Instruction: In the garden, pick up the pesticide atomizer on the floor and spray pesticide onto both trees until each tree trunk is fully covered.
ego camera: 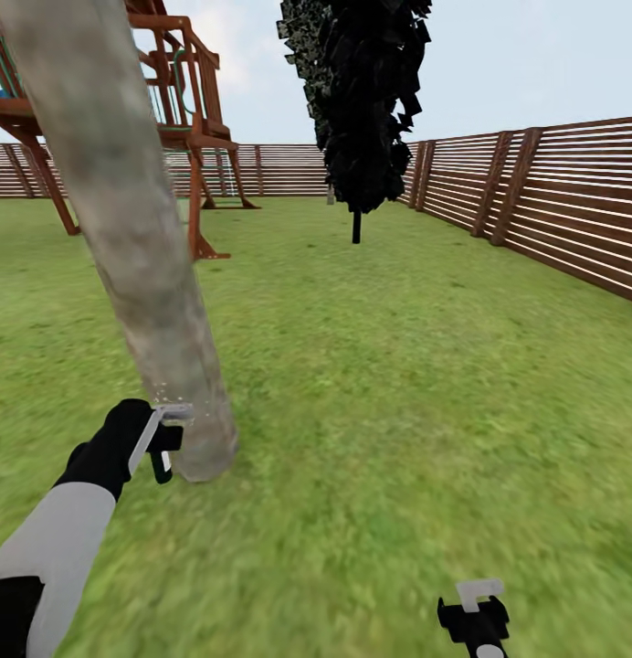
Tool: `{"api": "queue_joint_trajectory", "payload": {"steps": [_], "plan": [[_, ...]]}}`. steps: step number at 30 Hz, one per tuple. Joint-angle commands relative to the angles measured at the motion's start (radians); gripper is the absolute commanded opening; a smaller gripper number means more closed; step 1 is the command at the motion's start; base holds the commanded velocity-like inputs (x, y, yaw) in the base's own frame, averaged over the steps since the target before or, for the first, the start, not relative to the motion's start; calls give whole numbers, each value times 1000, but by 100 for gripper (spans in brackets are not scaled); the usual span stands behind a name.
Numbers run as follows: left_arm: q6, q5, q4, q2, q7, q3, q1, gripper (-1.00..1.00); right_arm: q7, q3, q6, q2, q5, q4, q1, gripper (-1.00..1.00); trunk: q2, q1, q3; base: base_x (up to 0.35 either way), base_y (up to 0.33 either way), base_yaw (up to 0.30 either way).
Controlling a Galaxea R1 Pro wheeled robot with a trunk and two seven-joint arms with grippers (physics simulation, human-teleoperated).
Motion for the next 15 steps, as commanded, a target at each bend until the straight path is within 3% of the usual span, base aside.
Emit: {"api": "queue_joint_trajectory", "payload": {"steps": [1,7,12,15], "plan": [[5,-2,-1,0,2,0,1,-100,-8,6,1,0,7,1,-1,100,0,0,-1,167,-233,0],[5,-2,-1,3,2,1,-1,-100,-8,6,2,1,7,1,-1,100,0,0,-1,142,-245,0],[5,-2,-1,3,2,2,-2,-100,-8,7,2,2,7,1,-1,100,0,0,-1,21,-273,1],[6,-2,-1,2,2,2,-2,-100,-8,8,2,3,8,2,-1,100,0,0,-1,1,-276,155]]}}
